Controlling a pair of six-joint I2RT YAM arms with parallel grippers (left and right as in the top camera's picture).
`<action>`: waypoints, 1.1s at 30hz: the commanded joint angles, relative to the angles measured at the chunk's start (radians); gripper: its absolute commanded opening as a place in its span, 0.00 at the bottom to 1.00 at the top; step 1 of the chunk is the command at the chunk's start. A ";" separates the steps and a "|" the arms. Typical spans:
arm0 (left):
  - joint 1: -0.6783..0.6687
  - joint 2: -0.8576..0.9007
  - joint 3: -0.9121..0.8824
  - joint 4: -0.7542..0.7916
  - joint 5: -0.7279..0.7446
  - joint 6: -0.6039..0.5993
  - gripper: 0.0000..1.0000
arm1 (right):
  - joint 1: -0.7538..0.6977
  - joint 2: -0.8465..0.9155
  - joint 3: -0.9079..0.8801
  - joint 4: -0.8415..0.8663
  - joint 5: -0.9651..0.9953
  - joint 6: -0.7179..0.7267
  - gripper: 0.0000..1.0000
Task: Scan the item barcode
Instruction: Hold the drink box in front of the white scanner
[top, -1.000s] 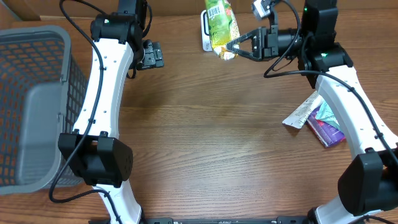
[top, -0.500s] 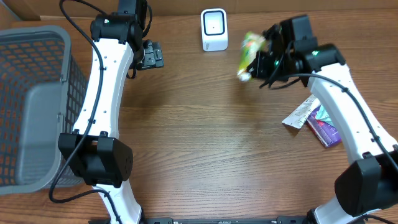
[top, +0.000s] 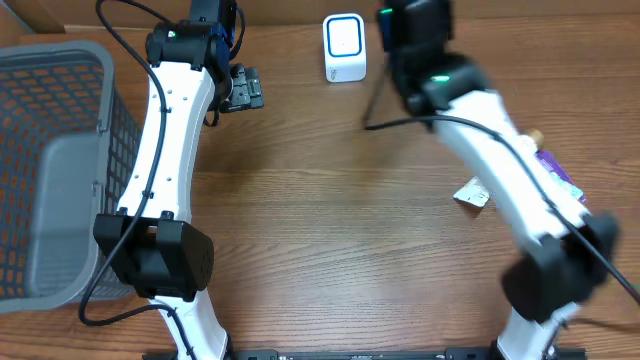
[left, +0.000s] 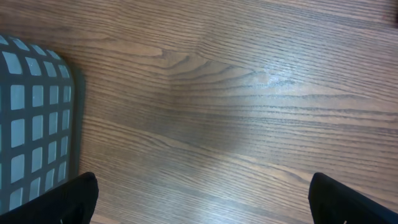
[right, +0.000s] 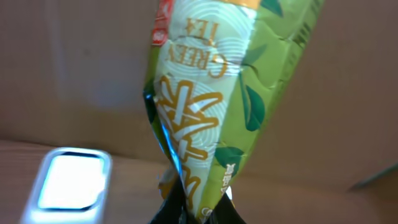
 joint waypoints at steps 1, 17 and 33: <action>-0.013 -0.019 0.015 0.001 -0.010 0.007 1.00 | 0.006 0.114 0.016 0.126 0.199 -0.448 0.04; -0.013 -0.019 0.015 0.001 -0.010 0.007 1.00 | 0.014 0.346 0.016 0.300 0.017 -0.743 0.04; -0.013 -0.019 0.015 0.001 -0.010 0.007 1.00 | 0.016 0.415 0.016 0.295 0.001 -0.723 0.04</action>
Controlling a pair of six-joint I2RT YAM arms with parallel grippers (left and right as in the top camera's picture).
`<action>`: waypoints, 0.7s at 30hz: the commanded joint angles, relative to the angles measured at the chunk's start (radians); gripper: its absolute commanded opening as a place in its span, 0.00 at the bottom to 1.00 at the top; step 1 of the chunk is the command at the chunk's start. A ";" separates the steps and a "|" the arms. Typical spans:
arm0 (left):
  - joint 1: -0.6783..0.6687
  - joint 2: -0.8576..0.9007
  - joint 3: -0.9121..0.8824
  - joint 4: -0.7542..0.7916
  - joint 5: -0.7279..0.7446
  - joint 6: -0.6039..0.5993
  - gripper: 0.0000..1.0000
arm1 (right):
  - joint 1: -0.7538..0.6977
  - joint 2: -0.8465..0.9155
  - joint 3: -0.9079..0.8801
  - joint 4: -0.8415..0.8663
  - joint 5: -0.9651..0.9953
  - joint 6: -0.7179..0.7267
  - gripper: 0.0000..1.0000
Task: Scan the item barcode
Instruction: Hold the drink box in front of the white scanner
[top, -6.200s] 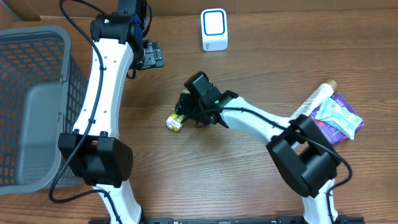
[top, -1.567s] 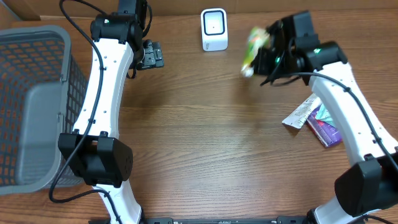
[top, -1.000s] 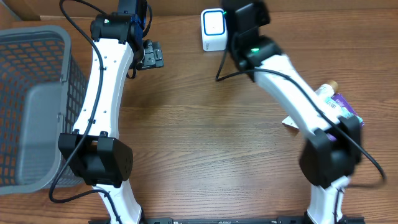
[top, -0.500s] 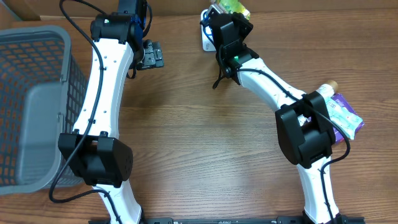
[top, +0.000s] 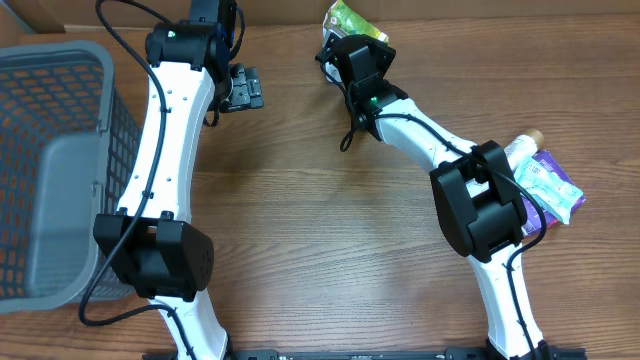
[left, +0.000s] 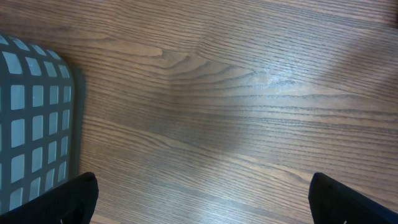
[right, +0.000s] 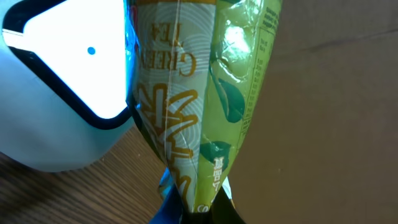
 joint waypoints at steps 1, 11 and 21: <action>-0.013 -0.019 0.015 0.002 -0.010 0.007 1.00 | 0.003 -0.003 0.018 0.019 0.019 0.014 0.04; -0.013 -0.019 0.015 0.002 -0.010 0.007 1.00 | 0.025 -0.021 0.018 -0.046 0.046 0.011 0.04; -0.013 -0.019 0.015 0.002 -0.010 0.007 0.99 | 0.043 -0.206 0.018 -0.212 -0.079 0.134 0.04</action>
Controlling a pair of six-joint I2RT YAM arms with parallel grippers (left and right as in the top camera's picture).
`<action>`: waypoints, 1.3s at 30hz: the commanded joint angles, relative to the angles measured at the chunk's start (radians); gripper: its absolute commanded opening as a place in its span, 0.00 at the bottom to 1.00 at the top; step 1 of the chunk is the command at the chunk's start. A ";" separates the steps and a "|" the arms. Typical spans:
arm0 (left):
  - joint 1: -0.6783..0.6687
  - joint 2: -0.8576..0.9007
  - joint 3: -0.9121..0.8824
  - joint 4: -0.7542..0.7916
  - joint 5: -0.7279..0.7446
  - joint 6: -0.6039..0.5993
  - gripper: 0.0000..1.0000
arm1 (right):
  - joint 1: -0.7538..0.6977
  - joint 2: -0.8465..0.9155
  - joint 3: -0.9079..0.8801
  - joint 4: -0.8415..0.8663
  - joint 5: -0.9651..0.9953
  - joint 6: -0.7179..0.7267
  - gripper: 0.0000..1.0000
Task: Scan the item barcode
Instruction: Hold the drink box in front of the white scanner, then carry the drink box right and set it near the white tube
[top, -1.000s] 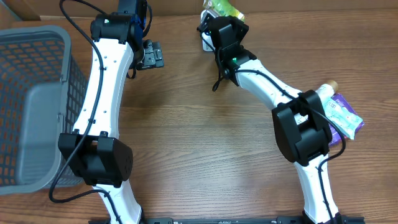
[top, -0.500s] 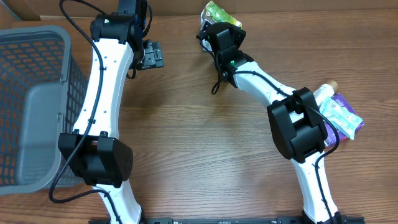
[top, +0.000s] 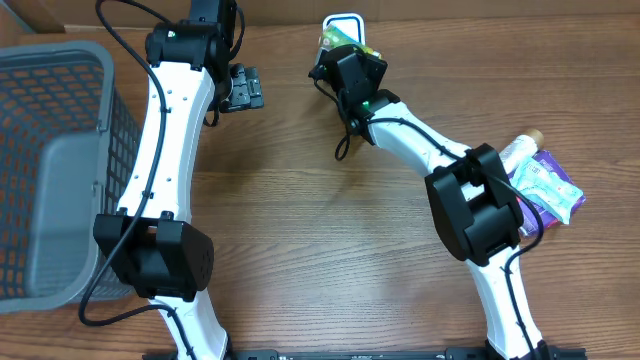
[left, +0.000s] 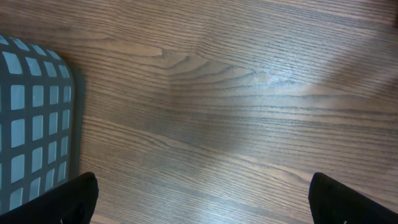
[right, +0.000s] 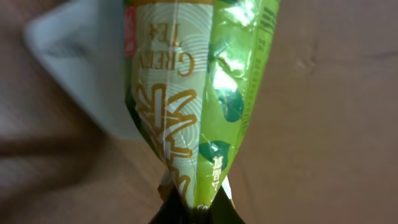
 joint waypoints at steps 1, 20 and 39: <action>-0.013 -0.019 0.015 0.001 -0.010 0.007 1.00 | 0.008 -0.222 0.018 -0.075 -0.072 0.163 0.04; -0.013 -0.019 0.015 0.001 -0.010 0.007 1.00 | -0.270 -0.692 -0.097 -0.968 -0.464 1.698 0.04; -0.013 -0.019 0.015 0.001 -0.010 0.007 0.99 | -0.440 -0.605 -0.600 -0.499 -0.364 1.714 0.59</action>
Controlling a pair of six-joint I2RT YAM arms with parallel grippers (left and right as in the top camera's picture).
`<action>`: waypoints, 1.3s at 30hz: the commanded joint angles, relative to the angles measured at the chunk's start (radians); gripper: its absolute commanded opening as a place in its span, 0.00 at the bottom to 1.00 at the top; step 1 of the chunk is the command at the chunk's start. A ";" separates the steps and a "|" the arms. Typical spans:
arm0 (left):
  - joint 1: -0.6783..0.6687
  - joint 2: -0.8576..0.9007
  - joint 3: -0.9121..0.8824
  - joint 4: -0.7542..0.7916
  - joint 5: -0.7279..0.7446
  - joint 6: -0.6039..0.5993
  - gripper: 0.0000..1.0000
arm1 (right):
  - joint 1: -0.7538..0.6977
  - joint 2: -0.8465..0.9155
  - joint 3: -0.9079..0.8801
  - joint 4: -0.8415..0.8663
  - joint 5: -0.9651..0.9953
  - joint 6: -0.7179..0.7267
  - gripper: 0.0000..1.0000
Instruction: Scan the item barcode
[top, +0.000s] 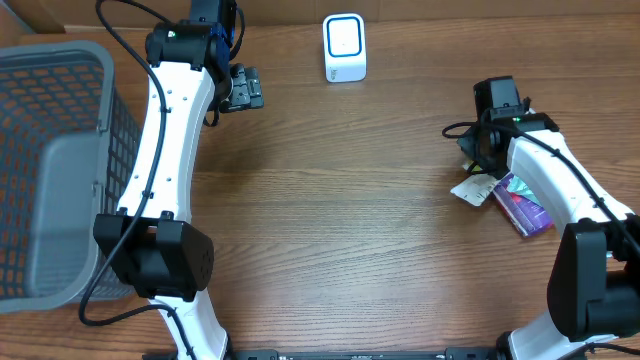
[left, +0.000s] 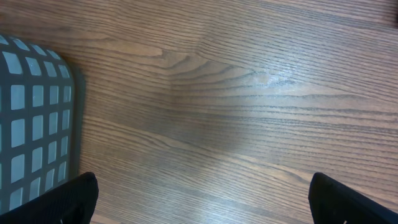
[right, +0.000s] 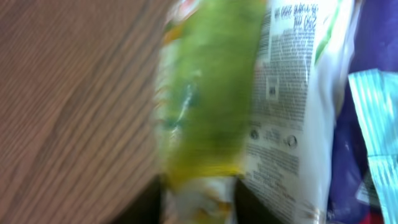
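Note:
The white barcode scanner (top: 345, 47) stands at the back of the table. My right gripper (top: 478, 160) is far from it, low over a pile of items at the right. In the blurred right wrist view a green tea packet (right: 205, 93) lies lengthwise with its end between my right gripper's (right: 200, 205) fingers, which stand apart on either side of it. In the overhead view the packet is hidden under the arm. My left gripper (top: 245, 88) hangs open and empty at the back left, over bare wood (left: 202, 199).
A grey mesh basket (top: 60, 60) fills the left side, its corner showing in the left wrist view (left: 31, 124). At the right lie a purple packet (top: 525, 205), a small white packet (top: 470, 190) and a white printed label (right: 292, 93) beside the green tea packet.
My right gripper was at the scanner, shut on the green tea packet. It is now over the pile at the right, its fingers apart. The left arm has not moved.
My right gripper held the green tea packet up to the right of the scanner. Then it held the packet against the scanner's lit face, and kept it there a moment later. Now the packet is down by the items at the right.

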 joint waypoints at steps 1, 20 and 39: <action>-0.013 -0.019 0.015 0.001 -0.010 0.007 1.00 | -0.009 -0.030 0.019 0.002 0.044 -0.063 0.71; -0.013 -0.019 0.015 0.001 -0.012 0.007 1.00 | -0.008 -0.471 0.343 -0.383 -0.208 -0.466 1.00; -0.042 -0.253 0.142 -0.144 0.023 0.047 0.99 | -0.008 -0.650 0.343 -0.504 -0.119 -0.558 1.00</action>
